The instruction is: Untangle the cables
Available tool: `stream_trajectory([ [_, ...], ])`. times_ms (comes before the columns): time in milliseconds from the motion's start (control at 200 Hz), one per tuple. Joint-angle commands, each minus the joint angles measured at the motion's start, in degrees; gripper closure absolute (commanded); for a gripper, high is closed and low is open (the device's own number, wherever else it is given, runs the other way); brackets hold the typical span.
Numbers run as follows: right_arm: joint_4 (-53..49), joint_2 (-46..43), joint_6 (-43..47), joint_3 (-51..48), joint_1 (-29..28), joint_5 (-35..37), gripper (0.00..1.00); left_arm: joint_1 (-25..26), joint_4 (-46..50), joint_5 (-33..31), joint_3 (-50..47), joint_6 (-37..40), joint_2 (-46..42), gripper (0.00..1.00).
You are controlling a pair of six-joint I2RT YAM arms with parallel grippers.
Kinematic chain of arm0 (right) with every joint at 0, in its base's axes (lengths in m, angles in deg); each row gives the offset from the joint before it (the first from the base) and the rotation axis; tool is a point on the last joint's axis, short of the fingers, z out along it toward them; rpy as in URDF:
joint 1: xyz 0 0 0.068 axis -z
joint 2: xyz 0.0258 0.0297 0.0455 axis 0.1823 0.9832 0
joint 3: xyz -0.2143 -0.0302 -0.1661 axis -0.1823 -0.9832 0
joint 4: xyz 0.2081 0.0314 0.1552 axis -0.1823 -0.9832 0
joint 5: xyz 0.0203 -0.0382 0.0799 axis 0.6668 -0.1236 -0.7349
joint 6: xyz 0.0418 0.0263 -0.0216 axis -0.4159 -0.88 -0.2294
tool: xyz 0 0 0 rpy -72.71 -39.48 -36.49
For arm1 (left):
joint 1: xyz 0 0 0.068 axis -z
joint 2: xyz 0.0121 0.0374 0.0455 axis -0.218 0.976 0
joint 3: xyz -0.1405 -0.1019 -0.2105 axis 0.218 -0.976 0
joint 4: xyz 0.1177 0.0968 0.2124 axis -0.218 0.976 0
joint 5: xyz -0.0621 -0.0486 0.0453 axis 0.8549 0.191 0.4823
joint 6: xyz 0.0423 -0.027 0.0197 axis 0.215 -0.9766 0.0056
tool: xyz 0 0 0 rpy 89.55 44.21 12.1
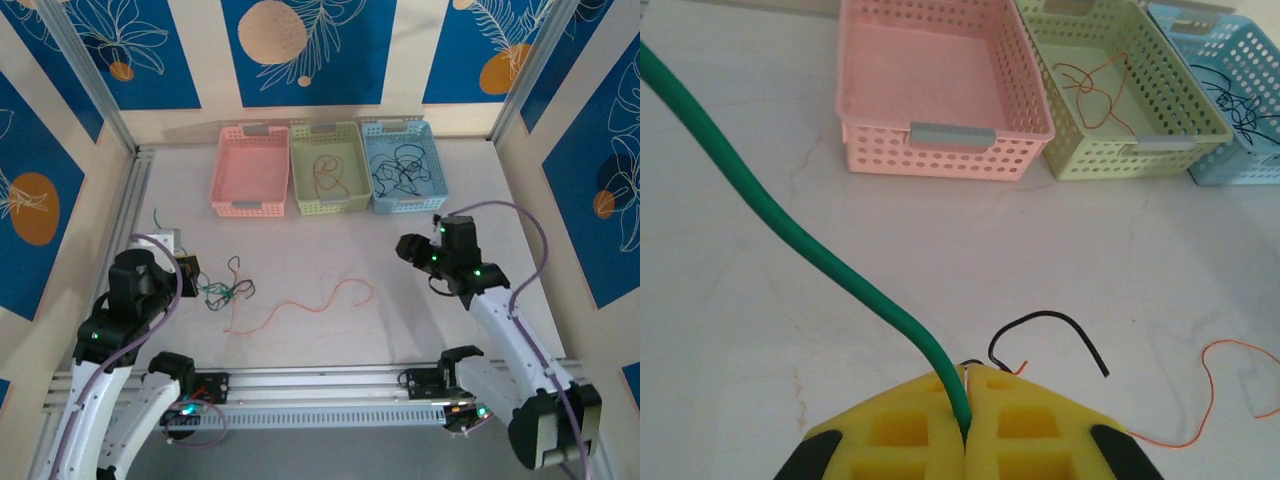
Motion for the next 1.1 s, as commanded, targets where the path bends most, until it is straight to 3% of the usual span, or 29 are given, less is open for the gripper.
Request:
stream_trajectory([
  [0,4.7,3.6,2.4,1.4,-9.8,-5.5,0.46,-0.7,-1.7,2.7,0.4,0.4,0.5,1.0],
  [105,18.4,8.6,1.1,0.3,-22.1,-8.5,0.44,-0.7,-1.7,2.8,0.4,0.3,0.7,1.0],
  [225,29.5,16.8,1.4,2.2,-35.2,-5.4,0.43,-0.7,-1.6,2.7,0.4,0.4,0.7,1.0],
  [390,44.6,29.4,-2.5,5.5,-43.9,-4.7,0.41,-0.7,-1.7,2.6,0.4,0.4,0.8,1.0],
  [575,51.7,41.7,-3.4,13.0,-48.4,-8.7,0.41,-0.6,-1.6,2.6,0.4,0.4,0.9,1.0],
  [690,50.9,47.0,-3.7,17.9,-49.4,-10.1,0.41,-0.6,-1.7,2.7,0.4,0.4,0.9,1.0],
  [900,50.9,50.7,-4.1,19.7,-49.6,-11.2,0.46,-0.7,-1.6,2.6,0.4,0.5,0.9,1.0],
  [1095,52.4,51.4,-3.8,17.9,-49.5,-12.0,0.73,-0.6,-1.6,2.5,0.4,0.4,0.8,1.0],
])
